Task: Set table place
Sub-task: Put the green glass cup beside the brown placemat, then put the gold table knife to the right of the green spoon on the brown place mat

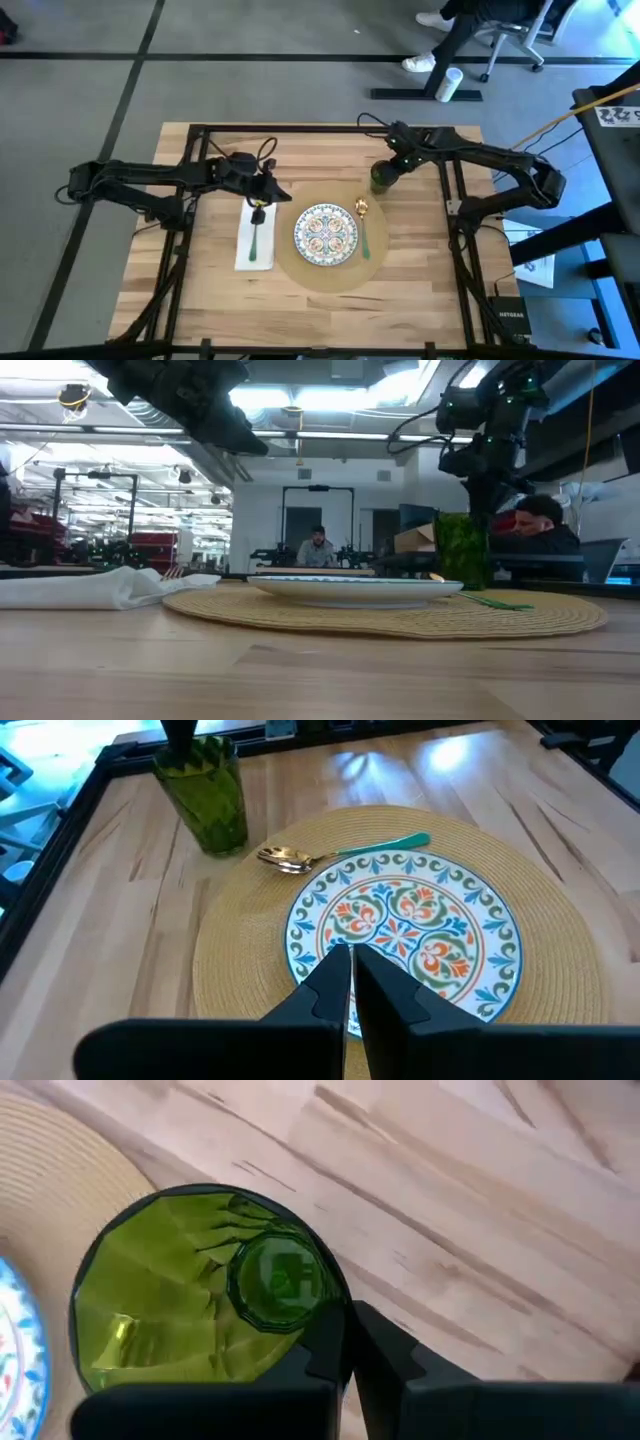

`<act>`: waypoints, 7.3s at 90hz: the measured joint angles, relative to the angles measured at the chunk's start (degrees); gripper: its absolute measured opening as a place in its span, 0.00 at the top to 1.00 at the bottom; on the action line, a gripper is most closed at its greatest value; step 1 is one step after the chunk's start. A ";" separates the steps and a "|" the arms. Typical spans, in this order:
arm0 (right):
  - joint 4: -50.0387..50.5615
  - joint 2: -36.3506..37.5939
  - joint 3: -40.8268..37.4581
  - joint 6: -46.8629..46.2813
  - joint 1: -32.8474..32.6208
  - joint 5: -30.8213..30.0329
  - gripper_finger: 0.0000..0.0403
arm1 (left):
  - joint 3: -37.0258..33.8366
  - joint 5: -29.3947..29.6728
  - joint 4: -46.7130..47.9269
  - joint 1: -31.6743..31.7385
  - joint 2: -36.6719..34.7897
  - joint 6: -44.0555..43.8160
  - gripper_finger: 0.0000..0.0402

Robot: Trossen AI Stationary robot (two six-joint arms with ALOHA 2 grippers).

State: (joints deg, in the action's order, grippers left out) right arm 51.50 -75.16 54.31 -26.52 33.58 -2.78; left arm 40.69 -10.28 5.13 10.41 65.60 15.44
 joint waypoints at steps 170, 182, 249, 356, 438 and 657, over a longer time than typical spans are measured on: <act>-1.93 0.00 -0.38 -0.06 0.57 3.11 0.85 | 0.00 -0.02 0.22 0.02 -0.02 -0.48 1.00; -0.95 0.00 2.27 1.26 0.57 2.82 0.85 | 0.00 0.00 0.26 0.01 -0.02 -0.78 1.00; -19.33 -1.39 7.36 8.98 0.25 8.82 0.85 | -3.29 12.46 -1.34 2.44 -1.32 -0.04 1.00; -30.11 -36.91 33.03 22.53 -11.91 14.38 0.84 | -19.85 14.28 -7.55 19.77 -21.00 -11.60 1.00; -31.42 -37.13 35.41 24.02 -14.90 15.47 0.84 | -7.19 17.95 4.21 41.92 2.76 -18.02 1.00; -24.32 -37.13 39.54 25.59 -15.23 15.52 0.85 | 10.90 27.60 7.10 34.97 36.79 -20.29 1.00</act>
State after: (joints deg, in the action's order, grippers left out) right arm 27.18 -112.29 93.84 -0.93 18.35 12.73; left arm 51.59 17.31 12.23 45.38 102.39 -4.85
